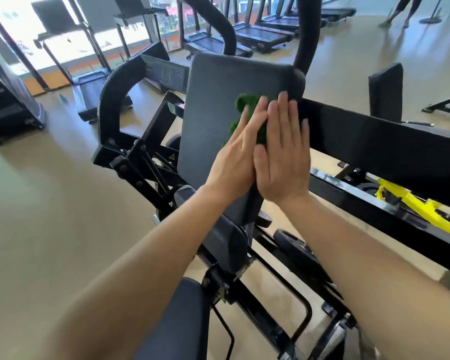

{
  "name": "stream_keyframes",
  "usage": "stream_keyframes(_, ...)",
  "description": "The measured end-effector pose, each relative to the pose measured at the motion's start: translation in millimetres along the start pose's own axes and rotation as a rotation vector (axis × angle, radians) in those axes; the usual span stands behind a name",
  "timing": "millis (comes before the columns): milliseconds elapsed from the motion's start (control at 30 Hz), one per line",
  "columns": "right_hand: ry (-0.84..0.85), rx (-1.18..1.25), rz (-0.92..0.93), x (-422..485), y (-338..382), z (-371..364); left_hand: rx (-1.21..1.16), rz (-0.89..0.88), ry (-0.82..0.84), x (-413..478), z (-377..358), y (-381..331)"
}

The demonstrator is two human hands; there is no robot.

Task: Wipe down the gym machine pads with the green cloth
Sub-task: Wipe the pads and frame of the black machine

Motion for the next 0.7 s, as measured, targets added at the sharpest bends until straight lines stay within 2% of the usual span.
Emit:
stream_keyframes(133, -0.153, 0.110, -0.116, 48.1, -19.7, 40.0, 0.104, -0.087, -0.060, 71.2, 12.6, -33.7)
stream_keyframes(200, -0.228, 0.162, -0.169, 44.6, -31.1, 43.1, 0.223, -0.155, -0.082, 82.3, 5.6, -40.8)
stream_keyframes(267, -0.231, 0.196, -0.189, 28.4, -37.0, 32.5, 0.306, -0.220, -0.112, 76.2, -0.3, -40.5)
stream_keyframes(367, -0.183, 0.208, -0.175, -2.4, -32.0, 12.3, 0.372, -0.318, -0.118, 47.6, -8.3, -33.1)
stream_keyframes(467, -0.115, 0.205, -0.164, -33.2, -26.7, -0.7, 0.407, -0.317, -0.095, 11.7, -22.1, -21.6)
stream_keyframes(700, 0.295, 0.237, -0.120, -128.7, -18.3, -46.1, 0.486, -0.288, 0.060, -88.7, -60.2, 10.4)
Point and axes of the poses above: each hand's wrist, its own x-axis towards the middle knuckle, its own z-axis out of the back of the hand, y = z × x, the point moved 5 cm from there along x, towards the middle knuckle, and after that the axes turned 5 degrees about y, right-handed, at the moved point
